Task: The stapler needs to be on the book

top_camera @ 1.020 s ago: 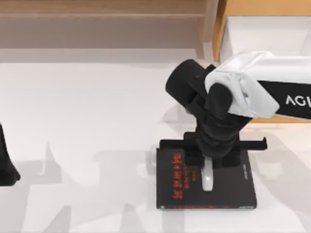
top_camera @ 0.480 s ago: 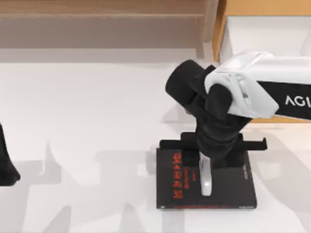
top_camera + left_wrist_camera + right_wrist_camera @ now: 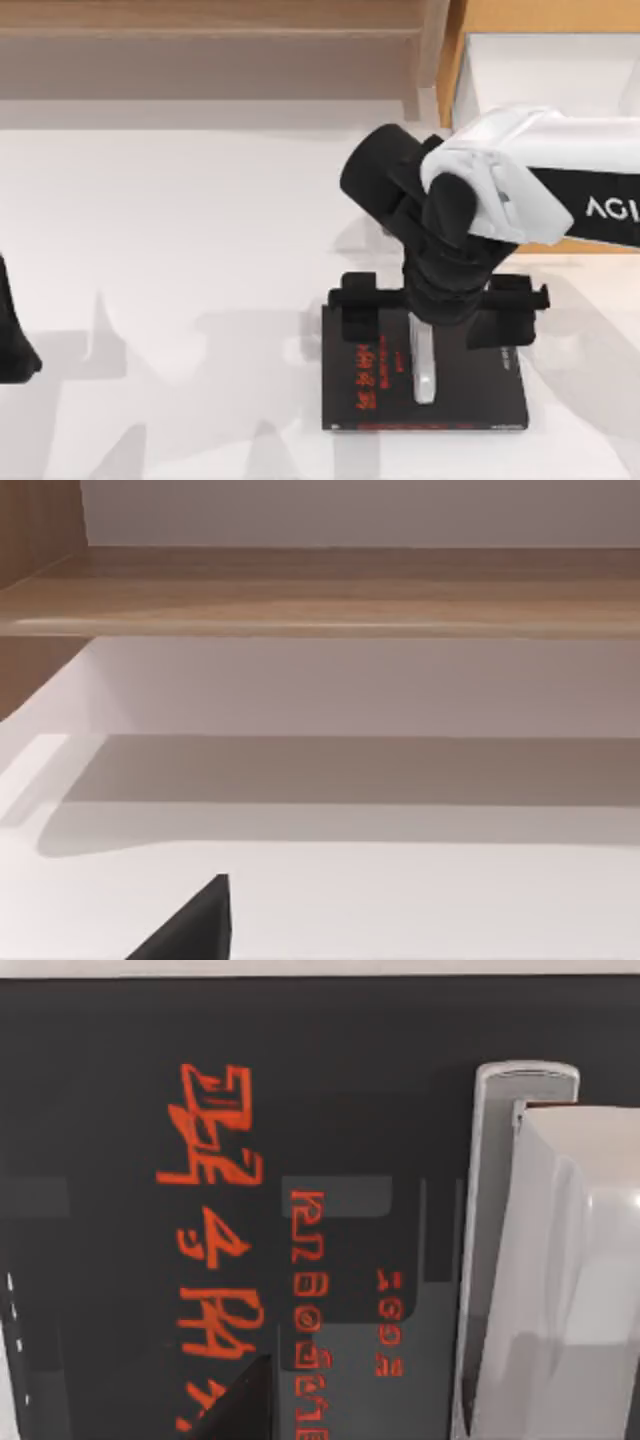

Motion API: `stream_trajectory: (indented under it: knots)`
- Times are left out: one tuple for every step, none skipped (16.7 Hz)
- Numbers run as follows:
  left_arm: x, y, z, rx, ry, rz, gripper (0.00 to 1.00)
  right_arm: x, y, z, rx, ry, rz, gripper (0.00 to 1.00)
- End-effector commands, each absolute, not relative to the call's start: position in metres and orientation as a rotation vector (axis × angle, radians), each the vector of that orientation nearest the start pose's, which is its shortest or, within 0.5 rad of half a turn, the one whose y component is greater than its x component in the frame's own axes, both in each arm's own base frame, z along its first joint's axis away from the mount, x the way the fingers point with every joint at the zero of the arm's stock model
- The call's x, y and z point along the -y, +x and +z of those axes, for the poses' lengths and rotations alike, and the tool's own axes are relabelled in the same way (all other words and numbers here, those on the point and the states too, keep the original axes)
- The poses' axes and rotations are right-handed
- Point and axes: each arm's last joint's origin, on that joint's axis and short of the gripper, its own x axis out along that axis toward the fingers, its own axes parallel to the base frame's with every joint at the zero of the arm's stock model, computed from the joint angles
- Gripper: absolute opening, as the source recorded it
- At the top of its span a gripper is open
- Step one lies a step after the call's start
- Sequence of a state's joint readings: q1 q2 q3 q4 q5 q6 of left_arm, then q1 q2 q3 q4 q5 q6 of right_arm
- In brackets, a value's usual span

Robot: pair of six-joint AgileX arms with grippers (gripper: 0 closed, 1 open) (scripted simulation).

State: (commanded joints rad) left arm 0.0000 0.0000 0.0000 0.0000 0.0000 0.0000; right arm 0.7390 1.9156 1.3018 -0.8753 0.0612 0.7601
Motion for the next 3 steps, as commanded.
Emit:
stream_trajectory:
  knots:
    - [0.0012,0.1057,0.1600,0.000,0.000,0.000,1.00,-0.2417,0.2640,0.1575,-1.470,0.022,-0.004,1.00]
    - [0.0012,0.1057,0.1600,0.000,0.000,0.000,1.00,-0.2417,0.2640,0.1575,-1.470,0.022,-0.004,1.00]
    - [0.0012,0.1057,0.1600,0.000,0.000,0.000,1.00,-0.2417,0.2640,0.1575,-1.470,0.022,-0.004,1.00]
